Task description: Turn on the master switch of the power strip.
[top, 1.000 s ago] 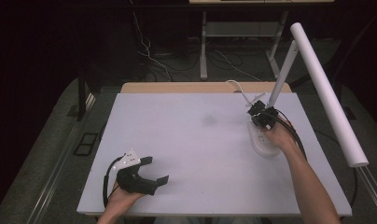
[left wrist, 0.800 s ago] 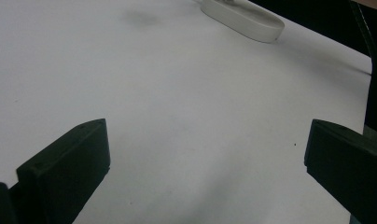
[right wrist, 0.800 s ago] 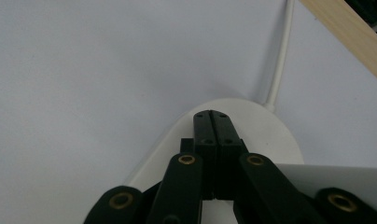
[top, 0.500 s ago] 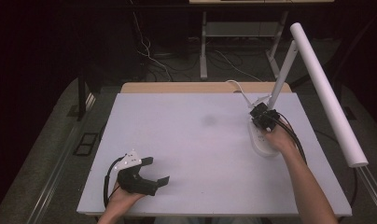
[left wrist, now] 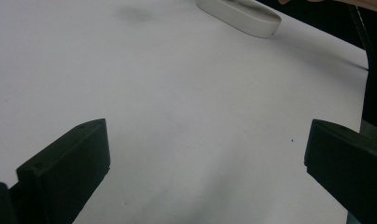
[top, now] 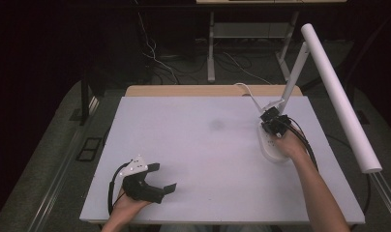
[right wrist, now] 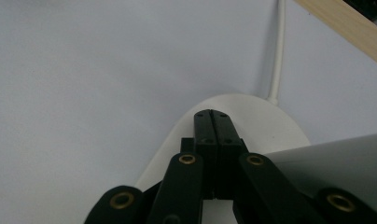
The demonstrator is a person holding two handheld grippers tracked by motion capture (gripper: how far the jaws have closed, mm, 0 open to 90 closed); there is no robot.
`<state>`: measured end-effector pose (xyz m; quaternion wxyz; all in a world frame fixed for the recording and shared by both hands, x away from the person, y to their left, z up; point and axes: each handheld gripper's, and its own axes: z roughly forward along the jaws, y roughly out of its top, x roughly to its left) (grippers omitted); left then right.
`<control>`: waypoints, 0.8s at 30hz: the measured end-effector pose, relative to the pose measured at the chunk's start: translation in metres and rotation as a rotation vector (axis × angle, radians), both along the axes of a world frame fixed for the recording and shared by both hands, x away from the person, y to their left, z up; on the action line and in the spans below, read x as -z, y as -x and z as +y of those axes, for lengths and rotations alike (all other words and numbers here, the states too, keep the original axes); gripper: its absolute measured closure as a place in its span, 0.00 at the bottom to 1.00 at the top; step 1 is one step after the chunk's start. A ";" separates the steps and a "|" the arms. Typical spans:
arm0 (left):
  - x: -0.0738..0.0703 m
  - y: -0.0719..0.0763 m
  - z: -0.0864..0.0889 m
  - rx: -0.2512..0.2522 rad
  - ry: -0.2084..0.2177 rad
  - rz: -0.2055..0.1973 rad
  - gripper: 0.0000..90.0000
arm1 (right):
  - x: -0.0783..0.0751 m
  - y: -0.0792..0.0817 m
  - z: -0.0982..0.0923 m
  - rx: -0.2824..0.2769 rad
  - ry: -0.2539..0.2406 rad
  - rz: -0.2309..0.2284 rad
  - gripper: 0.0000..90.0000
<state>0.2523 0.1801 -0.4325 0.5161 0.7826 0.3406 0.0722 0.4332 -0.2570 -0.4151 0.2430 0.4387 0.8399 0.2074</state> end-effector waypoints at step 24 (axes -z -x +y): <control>0.000 -0.001 0.002 -0.010 0.002 0.000 0.00 | -0.014 0.007 0.007 -0.028 0.025 0.020 0.99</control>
